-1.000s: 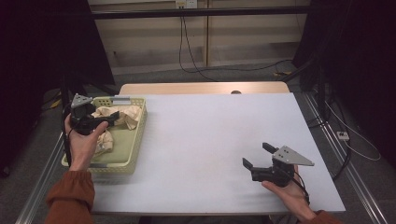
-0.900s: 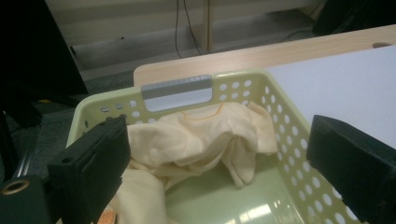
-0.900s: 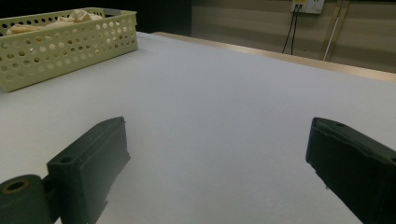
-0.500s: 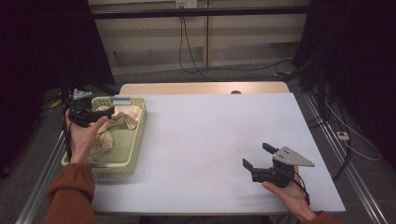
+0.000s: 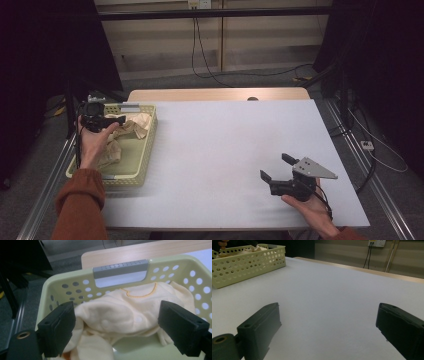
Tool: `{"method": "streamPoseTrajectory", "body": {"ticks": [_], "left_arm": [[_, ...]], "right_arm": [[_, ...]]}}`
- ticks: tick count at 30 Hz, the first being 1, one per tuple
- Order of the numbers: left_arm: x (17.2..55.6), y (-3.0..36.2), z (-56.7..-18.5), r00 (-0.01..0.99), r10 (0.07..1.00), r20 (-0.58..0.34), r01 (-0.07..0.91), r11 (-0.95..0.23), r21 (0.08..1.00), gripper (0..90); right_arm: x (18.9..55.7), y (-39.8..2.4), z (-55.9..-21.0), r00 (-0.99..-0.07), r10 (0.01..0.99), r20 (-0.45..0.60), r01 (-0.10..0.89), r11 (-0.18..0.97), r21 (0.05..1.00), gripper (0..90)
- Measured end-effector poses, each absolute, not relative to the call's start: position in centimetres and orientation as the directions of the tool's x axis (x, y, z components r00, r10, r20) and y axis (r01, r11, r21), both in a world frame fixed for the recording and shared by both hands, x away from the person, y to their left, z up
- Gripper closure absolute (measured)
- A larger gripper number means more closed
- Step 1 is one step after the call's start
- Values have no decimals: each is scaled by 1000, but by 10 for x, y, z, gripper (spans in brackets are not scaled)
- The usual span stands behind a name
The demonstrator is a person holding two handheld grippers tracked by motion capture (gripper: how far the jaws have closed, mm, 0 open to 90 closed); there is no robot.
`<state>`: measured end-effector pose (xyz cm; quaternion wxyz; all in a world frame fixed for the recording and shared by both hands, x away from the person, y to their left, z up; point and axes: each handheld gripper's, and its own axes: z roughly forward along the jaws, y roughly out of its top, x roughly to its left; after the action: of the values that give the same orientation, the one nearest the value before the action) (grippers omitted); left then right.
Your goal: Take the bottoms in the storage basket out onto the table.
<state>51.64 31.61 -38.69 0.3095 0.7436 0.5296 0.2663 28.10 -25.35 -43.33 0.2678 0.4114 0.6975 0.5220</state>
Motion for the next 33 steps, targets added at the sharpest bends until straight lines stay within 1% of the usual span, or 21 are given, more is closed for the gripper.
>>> {"method": "streamPoseTrajectory", "body": {"ticks": [2, 4, 6, 8, 10, 12, 15, 17, 21, 23, 25, 27, 28, 30, 31, 33], "left_arm": [[519, 315, -390, 294, 951, 98, 621, -268, 737, 140], [522, 315, -393, 301, 950, 85, 628, -265, 732, 137], [524, 315, -397, 284, 954, 100, 638, -266, 723, 124], [525, 316, -400, 287, 954, 82, 654, -258, 711, 120], [527, 317, -402, 295, 953, 67, 665, -255, 703, 103], [527, 319, -405, 324, 945, 53, 679, -271, 682, 103], [528, 321, -406, 317, 947, 51, 690, -267, 673, 101], [528, 320, -406, 317, 945, 78, 691, -287, 663, 92], [527, 316, -397, 338, 933, 123, 664, -329, 671, 128], [528, 318, -393, 330, 938, 101, 657, -305, 690, 142], [530, 319, -394, 324, 941, 103, 672, -305, 674, 148], [531, 320, -397, 337, 936, 101, 678, -316, 663, 141], [532, 320, -399, 328, 939, 101, 684, -310, 660, 140], [533, 322, -402, 326, 942, 83, 706, -301, 641, 95], [534, 323, -405, 336, 937, 92, 711, -317, 627, 80], [535, 322, -410, 353, 931, 96, 734, -339, 588, 72]], "right_arm": [[281, -253, -433, -519, 853, 56, 295, 117, 948, 57], [280, -253, -433, -519, 853, 54, 293, 118, 949, 57], [280, -252, -433, -521, 852, 53, 293, 121, 948, 57], [280, -252, -433, -521, 852, 53, 294, 121, 948, 57], [281, -252, -433, -517, 855, 49, 292, 123, 948, 58], [281, -253, -433, -514, 856, 51, 293, 119, 949, 58], [281, -254, -433, -514, 856, 52, 293, 119, 949, 58], [281, -253, -433, -515, 856, 53, 294, 118, 948, 58], [280, -253, -433, -516, 855, 51, 293, 121, 948, 58], [281, -253, -433, -514, 856, 53, 296, 119, 948, 58], [281, -253, -433, -516, 855, 50, 295, 122, 948, 58], [280, -253, -433, -517, 854, 51, 295, 122, 948, 58], [280, -253, -433, -517, 855, 51, 295, 122, 948, 58], [280, -253, -433, -516, 855, 52, 296, 121, 947, 58], [280, -253, -433, -517, 855, 52, 296, 121, 947, 58], [280, -253, -433, -517, 854, 51, 295, 123, 948, 58]]}}
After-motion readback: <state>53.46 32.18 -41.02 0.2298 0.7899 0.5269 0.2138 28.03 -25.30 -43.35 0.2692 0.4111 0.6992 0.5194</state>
